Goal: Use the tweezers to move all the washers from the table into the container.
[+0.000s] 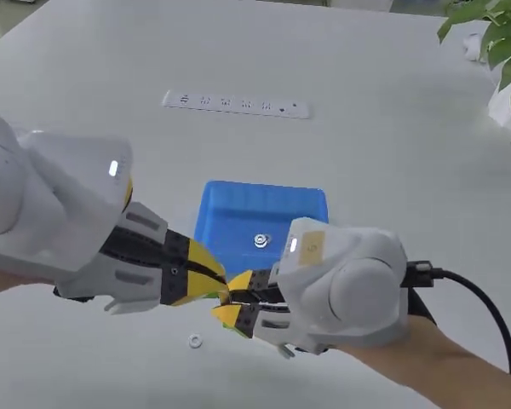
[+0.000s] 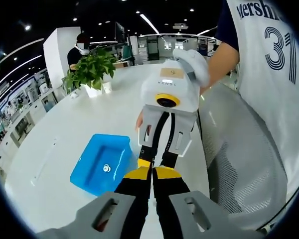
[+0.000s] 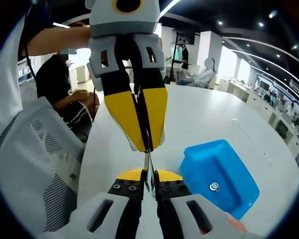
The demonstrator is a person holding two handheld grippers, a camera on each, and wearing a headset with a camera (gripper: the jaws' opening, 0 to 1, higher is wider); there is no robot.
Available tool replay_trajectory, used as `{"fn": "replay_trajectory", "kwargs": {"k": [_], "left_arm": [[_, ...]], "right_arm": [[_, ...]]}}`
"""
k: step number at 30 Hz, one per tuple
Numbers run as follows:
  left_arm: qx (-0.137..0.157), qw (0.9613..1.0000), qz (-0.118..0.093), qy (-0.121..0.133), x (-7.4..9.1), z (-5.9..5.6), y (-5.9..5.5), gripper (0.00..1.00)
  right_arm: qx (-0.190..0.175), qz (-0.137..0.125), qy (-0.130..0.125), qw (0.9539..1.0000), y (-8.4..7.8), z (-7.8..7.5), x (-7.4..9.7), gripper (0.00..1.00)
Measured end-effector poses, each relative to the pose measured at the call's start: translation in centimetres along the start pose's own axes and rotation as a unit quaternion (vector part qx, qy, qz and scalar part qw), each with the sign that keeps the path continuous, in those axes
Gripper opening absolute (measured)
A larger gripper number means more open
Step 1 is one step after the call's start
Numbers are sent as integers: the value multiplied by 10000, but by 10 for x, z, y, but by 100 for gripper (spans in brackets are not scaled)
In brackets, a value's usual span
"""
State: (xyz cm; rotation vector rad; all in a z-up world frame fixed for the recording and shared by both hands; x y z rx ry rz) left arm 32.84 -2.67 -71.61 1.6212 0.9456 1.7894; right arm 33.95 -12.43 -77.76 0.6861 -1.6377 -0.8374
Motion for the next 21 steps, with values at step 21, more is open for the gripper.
{"fn": "replay_trajectory", "kwargs": {"k": [21], "left_arm": [[130, 9999, -5, 109, -11, 6, -8, 6]], "right_arm": [[-105, 70, -29, 9999, -11, -6, -7, 10]]}}
Point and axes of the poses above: the centre of the closed fingertips' face, and the gripper's own axes: x roughly backward along the fingers, z roughly to its left, y roughly out of its top, the point moved 8 cm from there along x, roughly backward along the fingers, and after that the axes turned 5 degrees about -y, right-handed, at the moved point
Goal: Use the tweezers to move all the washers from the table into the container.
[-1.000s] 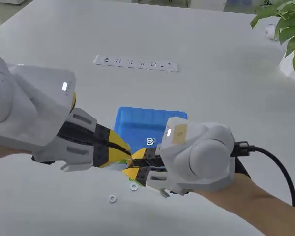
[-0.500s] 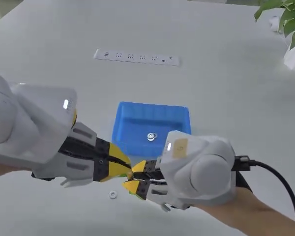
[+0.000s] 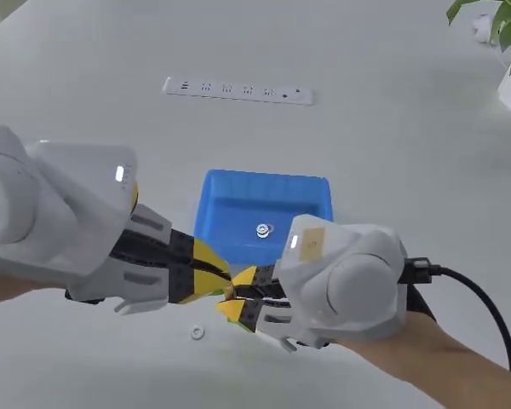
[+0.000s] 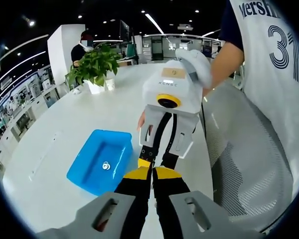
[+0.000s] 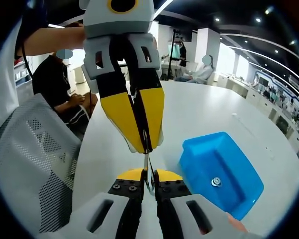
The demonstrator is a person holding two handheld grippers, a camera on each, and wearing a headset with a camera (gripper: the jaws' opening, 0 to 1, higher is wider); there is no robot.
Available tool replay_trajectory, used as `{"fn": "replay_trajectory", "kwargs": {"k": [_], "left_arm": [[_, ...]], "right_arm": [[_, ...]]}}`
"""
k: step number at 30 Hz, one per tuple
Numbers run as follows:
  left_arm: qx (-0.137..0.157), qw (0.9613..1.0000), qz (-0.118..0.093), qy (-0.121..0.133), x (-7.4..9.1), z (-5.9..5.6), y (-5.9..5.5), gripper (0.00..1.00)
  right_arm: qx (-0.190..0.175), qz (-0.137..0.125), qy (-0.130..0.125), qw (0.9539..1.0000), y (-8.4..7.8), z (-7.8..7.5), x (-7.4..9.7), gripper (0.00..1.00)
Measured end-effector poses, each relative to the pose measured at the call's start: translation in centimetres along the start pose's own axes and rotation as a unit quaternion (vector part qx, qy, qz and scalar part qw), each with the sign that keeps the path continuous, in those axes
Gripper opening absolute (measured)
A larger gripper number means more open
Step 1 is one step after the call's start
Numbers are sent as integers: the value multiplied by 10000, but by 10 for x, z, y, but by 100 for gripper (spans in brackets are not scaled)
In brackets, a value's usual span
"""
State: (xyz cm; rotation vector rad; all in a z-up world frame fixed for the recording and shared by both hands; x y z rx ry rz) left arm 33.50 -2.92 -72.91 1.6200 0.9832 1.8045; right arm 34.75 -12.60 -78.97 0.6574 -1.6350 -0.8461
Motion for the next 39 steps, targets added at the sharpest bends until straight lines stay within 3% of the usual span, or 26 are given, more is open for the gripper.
{"fn": "replay_trajectory", "kwargs": {"k": [25, 39], "left_arm": [[-44, 10000, 77, -23, -5, -1, -3, 5], [-104, 9998, 141, 51, -3, -1, -3, 5]], "right_arm": [[-59, 14, -41, 10000, -5, 1, -1, 11], [-90, 18, 57, 9999, -5, -1, -3, 12]]}}
Point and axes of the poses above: the centre of the closed fingertips' face, and the gripper's own axes: x roughly backward along the fingers, z roughly to its left, y roughly out of its top, the point moved 8 cm from there along x, roughly backward along the fingers, and after that the axes turned 5 degrees about -y, right-handed, at the moved point
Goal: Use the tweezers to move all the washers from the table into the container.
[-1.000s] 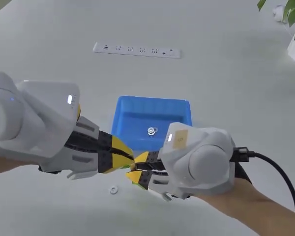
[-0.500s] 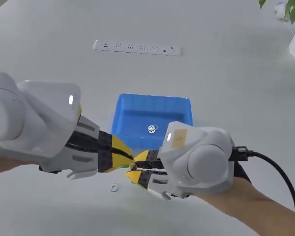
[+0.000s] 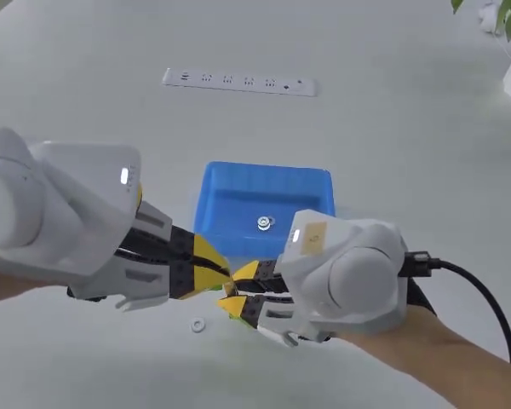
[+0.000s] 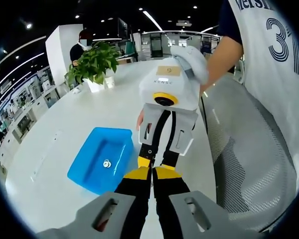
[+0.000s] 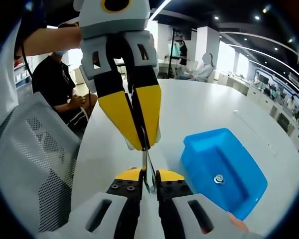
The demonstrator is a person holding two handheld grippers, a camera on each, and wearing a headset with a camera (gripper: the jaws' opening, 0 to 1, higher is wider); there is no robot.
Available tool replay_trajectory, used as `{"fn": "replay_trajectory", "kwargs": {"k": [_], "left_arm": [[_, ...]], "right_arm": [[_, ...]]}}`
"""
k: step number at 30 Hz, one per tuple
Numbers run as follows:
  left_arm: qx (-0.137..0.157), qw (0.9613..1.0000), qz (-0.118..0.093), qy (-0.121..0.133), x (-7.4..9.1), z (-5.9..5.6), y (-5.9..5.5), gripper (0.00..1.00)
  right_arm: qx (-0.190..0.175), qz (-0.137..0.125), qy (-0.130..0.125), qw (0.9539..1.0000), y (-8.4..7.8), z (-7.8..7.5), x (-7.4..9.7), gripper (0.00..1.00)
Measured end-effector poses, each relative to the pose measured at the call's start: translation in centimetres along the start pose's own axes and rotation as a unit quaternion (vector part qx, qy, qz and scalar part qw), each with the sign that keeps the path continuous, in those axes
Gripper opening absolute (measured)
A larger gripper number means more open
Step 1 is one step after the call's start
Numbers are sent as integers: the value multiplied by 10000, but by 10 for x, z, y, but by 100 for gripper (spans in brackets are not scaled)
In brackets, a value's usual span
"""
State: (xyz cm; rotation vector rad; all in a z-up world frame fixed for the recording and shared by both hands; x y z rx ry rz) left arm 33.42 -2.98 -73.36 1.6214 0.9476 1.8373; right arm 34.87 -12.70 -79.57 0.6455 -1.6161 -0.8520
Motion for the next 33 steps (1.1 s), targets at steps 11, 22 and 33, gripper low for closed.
{"fn": "replay_trajectory", "kwargs": {"k": [11, 22, 33], "left_arm": [[-45, 9999, 101, 12, 2, 0, -2, 5], [-12, 9999, 149, -54, 2, -2, -3, 5], [39, 9999, 138, -65, 1, 0, -1, 5]], "right_arm": [[13, 29, 25, 10000, 1, -1, -2, 12], [-24, 41, 46, 10000, 1, 2, -1, 12], [-76, 47, 93, 9999, 0, -1, -1, 13]]}}
Point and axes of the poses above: the centre of the closed fingertips' face, and the gripper's own axes: x roughly backward along the fingers, z roughly to its left, y roughly out of its top, the point moved 8 cm from there along x, roughly backward along the fingers, and after that the axes turned 5 degrees about -y, right-handed, at the moved point
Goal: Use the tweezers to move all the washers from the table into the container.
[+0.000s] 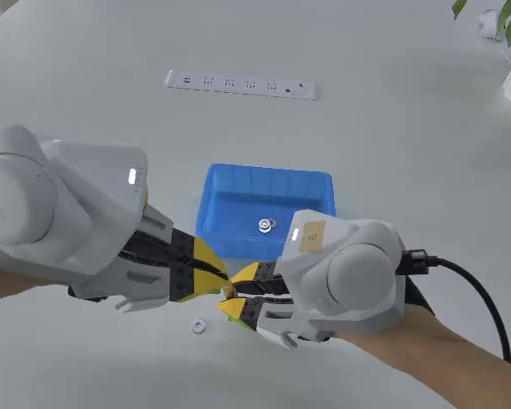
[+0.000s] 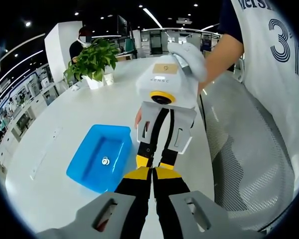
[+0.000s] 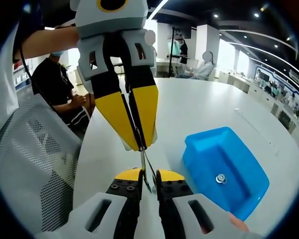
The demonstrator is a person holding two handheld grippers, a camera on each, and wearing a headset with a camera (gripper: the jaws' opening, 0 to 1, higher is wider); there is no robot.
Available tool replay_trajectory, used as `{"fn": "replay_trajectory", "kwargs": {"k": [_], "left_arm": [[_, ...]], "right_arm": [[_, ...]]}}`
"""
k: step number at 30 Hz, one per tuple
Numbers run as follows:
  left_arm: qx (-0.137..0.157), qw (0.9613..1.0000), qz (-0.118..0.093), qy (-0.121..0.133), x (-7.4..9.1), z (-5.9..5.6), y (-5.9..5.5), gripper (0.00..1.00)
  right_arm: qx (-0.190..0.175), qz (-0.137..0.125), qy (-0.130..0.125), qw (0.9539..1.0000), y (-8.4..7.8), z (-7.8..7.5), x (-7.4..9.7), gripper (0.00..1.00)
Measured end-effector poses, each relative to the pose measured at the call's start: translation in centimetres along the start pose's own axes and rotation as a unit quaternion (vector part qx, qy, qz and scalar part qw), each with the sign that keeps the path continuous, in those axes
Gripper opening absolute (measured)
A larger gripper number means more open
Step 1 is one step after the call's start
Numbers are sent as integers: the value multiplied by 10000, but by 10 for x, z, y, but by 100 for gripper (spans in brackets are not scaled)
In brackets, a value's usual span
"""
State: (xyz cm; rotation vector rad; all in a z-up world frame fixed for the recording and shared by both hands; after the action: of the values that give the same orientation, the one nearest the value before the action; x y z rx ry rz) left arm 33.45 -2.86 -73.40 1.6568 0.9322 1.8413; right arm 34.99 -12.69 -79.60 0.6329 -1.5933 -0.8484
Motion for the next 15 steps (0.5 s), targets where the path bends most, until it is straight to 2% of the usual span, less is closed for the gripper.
{"fn": "replay_trajectory", "kwargs": {"k": [7, 9, 15], "left_arm": [[2, 10000, 4, -39, -1, 2, 1, 5], [2, 10000, 17, -32, -1, 2, 2, 5], [0, 10000, 4, -48, -2, 2, 3, 5]], "right_arm": [[-40, -56, 285, 9996, -2, -7, 3, 13], [35, 27, 383, 9993, -5, -9, 4, 13], [184, 73, 478, 9987, -7, -10, 4, 14]]}}
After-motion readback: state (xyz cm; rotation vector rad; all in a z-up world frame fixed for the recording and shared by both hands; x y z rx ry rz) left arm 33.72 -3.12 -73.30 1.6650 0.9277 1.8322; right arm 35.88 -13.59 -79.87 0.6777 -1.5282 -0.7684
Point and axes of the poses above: the centre of the closed fingertips' face, and the gripper's own axes: x roughly backward along the fingers, z roughly to its left, y roughly out of its top, the point moved 8 cm from there along x, roughly backward along the fingers, and after that the axes turned 5 degrees about -y, right-handed, at the moved point
